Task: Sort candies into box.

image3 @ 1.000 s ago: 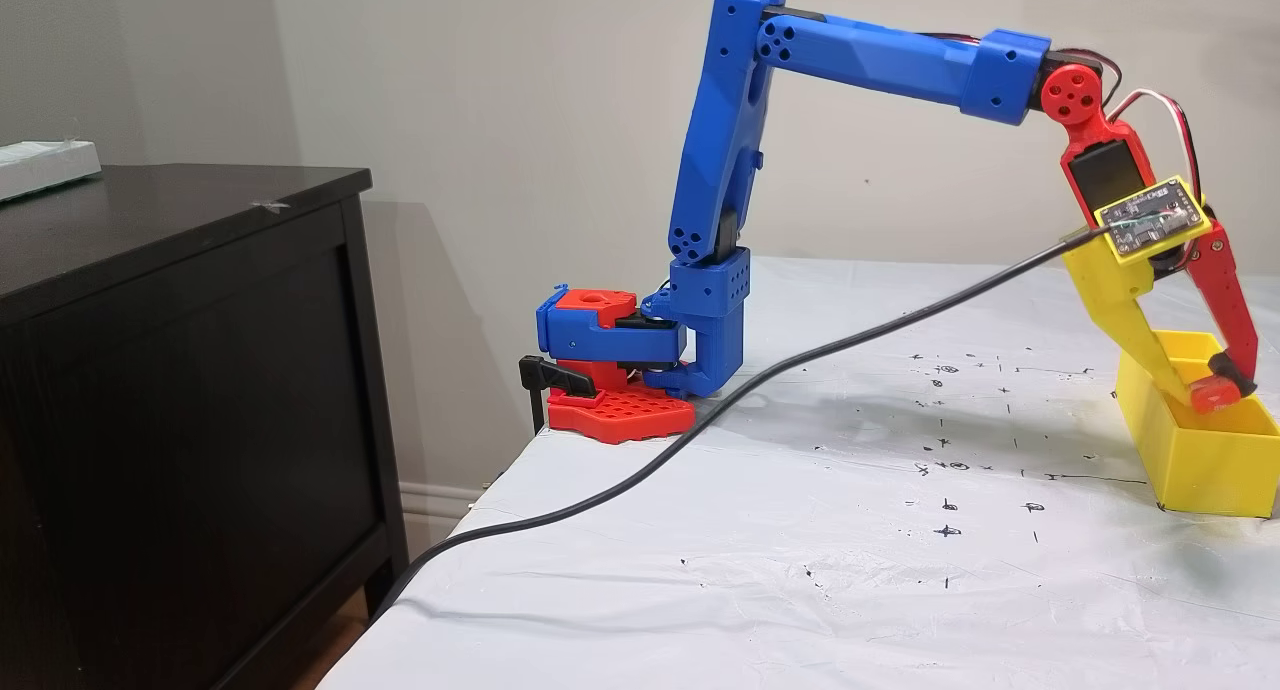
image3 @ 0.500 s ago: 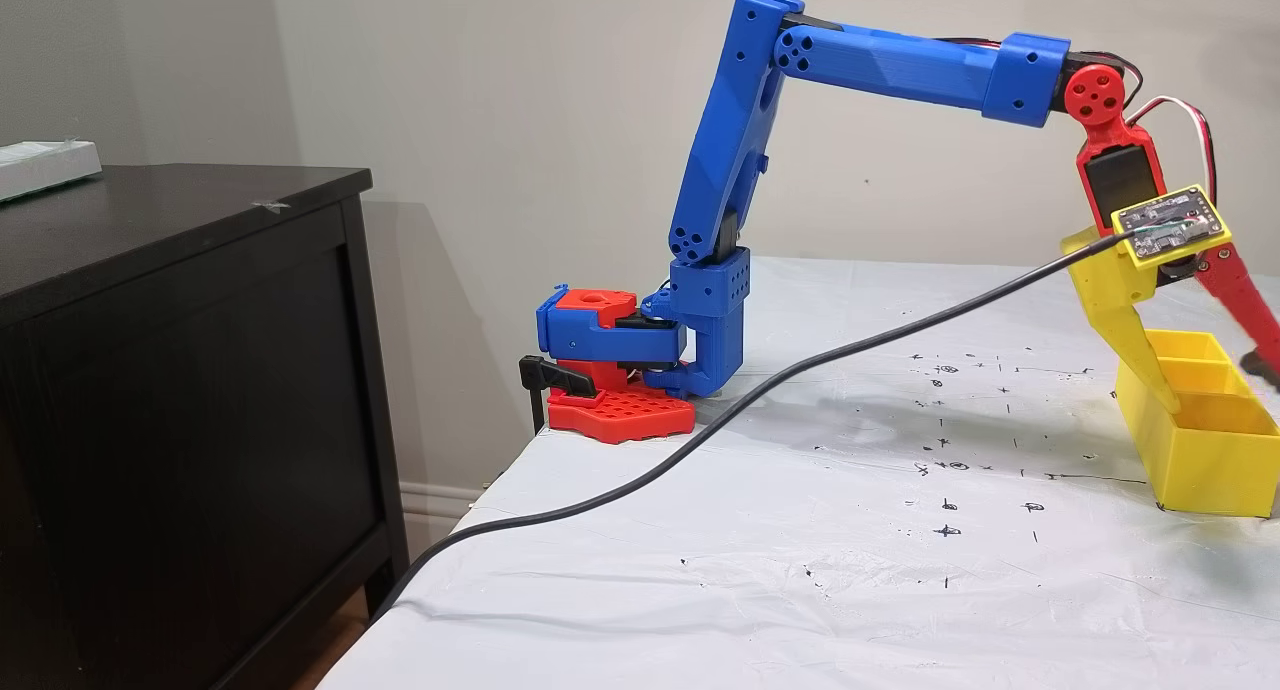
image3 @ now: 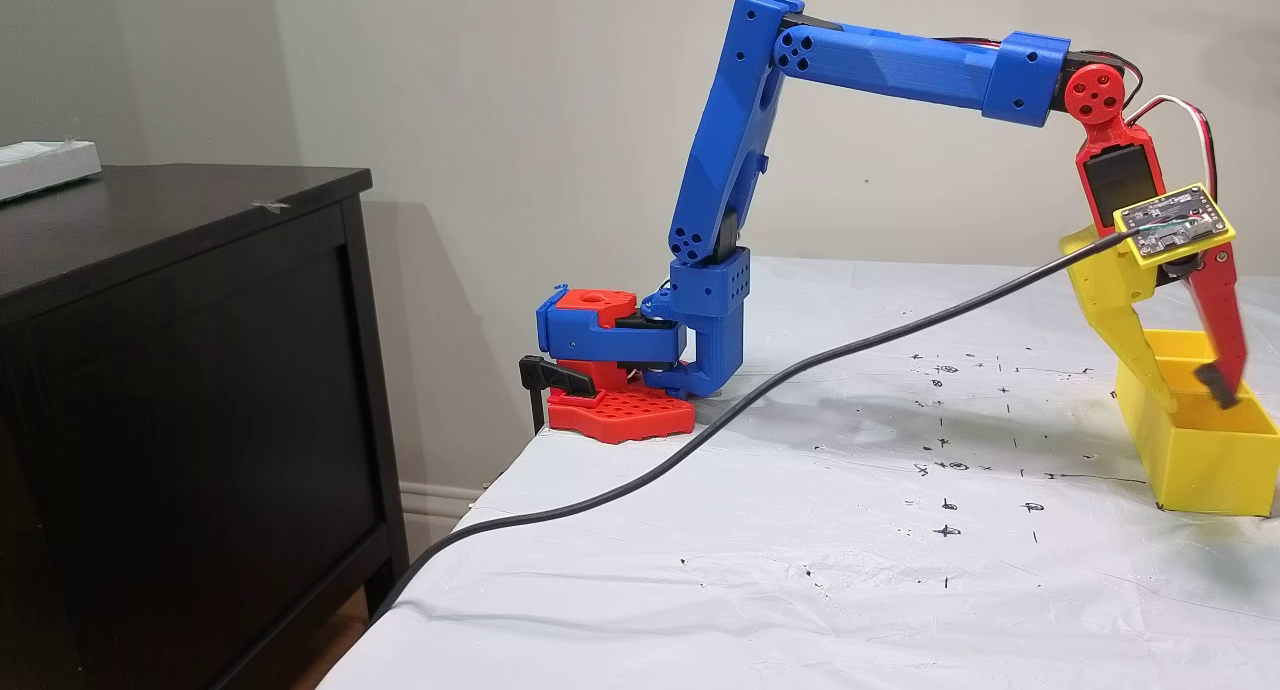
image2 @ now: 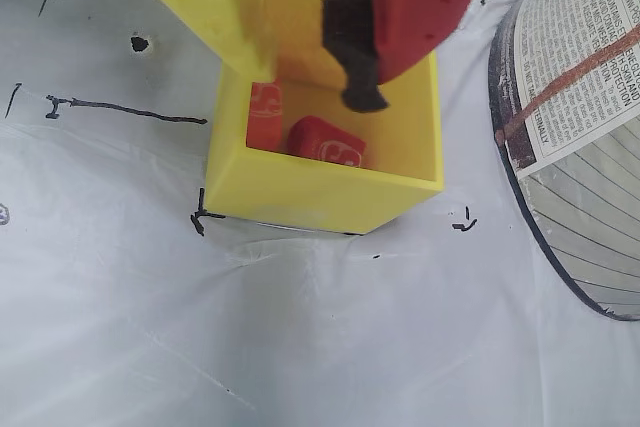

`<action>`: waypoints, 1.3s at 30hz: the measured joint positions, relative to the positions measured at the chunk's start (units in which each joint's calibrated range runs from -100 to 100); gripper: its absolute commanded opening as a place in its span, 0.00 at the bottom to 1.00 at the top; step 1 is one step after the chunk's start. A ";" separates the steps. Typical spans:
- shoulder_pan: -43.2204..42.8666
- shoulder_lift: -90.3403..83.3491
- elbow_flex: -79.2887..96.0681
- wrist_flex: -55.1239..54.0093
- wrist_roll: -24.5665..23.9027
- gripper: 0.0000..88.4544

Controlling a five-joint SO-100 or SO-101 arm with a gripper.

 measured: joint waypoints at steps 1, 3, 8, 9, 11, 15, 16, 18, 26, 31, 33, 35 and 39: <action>0.00 -0.51 0.00 0.48 -0.05 0.00; 0.31 -1.95 0.09 0.48 -0.15 0.00; 1.01 -9.22 3.76 0.24 -1.66 0.00; 1.01 -11.25 5.65 0.16 -2.00 0.00; 0.94 -16.58 10.44 -0.87 -2.78 0.00; -1.09 -31.73 26.09 -5.95 -3.86 0.00; -1.95 -36.29 31.14 -7.62 -3.86 0.00; -3.75 -45.77 41.75 -11.35 -3.86 0.00; -11.16 -85.96 85.97 -18.81 -3.32 0.00; -15.84 -107.36 97.60 -11.51 -3.32 0.00; -16.39 -108.80 98.55 -8.81 -3.22 0.00; -17.09 -110.24 99.49 -6.98 -2.88 0.00; -17.95 -111.51 103.25 -6.59 -2.54 0.00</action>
